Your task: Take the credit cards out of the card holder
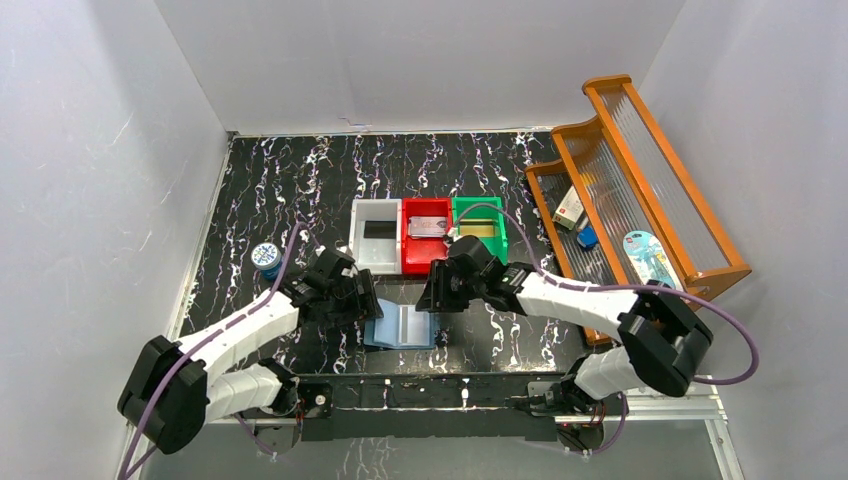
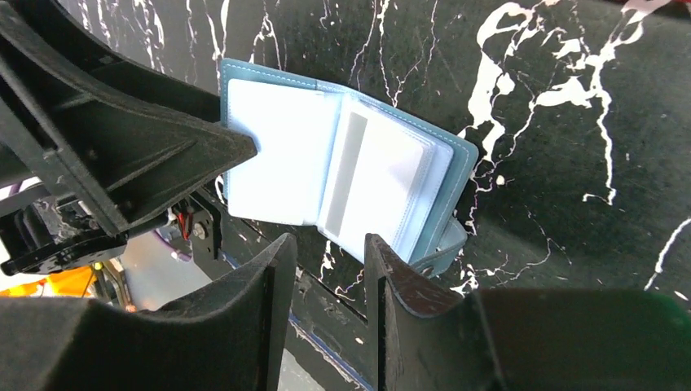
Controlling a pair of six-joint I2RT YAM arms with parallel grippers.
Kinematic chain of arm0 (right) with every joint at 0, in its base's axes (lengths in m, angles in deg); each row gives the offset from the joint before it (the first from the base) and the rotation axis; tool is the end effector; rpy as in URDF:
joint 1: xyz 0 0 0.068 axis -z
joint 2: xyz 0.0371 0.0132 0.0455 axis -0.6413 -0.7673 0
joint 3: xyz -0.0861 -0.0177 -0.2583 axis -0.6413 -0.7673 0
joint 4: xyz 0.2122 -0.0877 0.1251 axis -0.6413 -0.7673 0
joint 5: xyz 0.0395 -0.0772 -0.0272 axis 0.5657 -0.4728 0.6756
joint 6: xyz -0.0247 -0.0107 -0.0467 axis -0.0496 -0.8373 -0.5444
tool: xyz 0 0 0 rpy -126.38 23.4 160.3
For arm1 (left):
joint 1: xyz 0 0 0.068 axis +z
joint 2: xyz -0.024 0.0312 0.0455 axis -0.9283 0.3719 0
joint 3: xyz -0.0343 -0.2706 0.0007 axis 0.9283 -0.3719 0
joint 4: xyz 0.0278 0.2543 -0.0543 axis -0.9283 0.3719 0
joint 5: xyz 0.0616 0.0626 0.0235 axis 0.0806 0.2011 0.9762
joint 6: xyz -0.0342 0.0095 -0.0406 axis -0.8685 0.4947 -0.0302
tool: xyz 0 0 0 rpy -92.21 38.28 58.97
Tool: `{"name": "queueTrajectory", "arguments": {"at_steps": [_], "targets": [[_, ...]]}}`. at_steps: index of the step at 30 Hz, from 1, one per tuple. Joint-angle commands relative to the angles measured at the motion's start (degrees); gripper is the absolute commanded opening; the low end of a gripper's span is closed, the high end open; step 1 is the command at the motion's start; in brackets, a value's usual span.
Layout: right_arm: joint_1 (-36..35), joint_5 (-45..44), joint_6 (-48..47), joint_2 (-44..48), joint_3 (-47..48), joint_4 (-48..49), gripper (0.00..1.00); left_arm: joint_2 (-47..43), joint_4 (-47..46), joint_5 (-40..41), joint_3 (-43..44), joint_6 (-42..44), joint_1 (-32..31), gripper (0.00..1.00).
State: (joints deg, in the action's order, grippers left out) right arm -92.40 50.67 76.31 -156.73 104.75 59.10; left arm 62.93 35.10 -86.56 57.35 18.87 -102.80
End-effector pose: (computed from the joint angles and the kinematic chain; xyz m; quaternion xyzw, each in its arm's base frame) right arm 0.1694 0.2292 0.2061 -0.0429 0.9048 0.3690 0.2080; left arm 0.1679 -0.1195 0.1832 -0.0749 0.9452 -0.2315 0.2176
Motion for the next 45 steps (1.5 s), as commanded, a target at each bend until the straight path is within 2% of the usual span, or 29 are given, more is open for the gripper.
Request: {"name": "queueTrajectory", "arguments": {"at_steps": [1,3,4,6,8,10,11,21,26,31,45], "targets": [[-0.5,0.9,-0.9,-4.3,4.0,-0.7,0.45,3.1,1.9,4.6,2.5,0.1,-0.2,0.76],[-1.0,1.3,-1.1,-5.3,3.8,-0.3,0.46,3.9,-2.0,2.0,1.1,1.1,-0.2,0.72],[-2.8,1.2,-1.0,-7.3,4.6,-0.2,0.47,4.8,-5.8,-1.6,-0.7,2.5,-0.2,0.59],[-7.0,-6.7,0.5,-11.9,7.8,-4.7,0.49,4.4,-8.7,-4.3,-2.7,5.4,-0.2,0.27],[-8.4,-8.8,1.9,-13.9,8.5,-5.0,0.49,2.0,-11.4,-6.5,-5.7,5.7,-0.2,0.17],[-9.6,-14.9,3.9,-15.8,11.2,-10.9,0.50,0.8,-14.2,-9.9,-8.6,4.1,-0.2,0.04],[-9.9,-15.6,4.0,-15.8,12.0,-12.4,0.51,0.5,-14.3,-10.0,-9.0,4.0,-0.2,0.02],[-13.3,-22.2,3.4,-16.5,18.0,-22.7,0.57,-1.9,-14.2,-10.3,-11.2,1.7,-0.2,0.00],[-14.8,-23.1,3.0,-18.0,19.7,-23.2,0.62,-3.9,-15.0,-9.6,-13.0,-0.8,-0.2,0.00],[-15.4,-23.6,3.6,-20.7,20.8,-24.2,0.63,-2.1,-15.7,-10.1,-12.4,-0.2,-0.2,0.00],[-19.7,-33.3,5.9,-23.6,26.7,-32.9,0.75,-2.3,-14.7,-10.0,-12.4,0.1,-0.2,0.00]]}}
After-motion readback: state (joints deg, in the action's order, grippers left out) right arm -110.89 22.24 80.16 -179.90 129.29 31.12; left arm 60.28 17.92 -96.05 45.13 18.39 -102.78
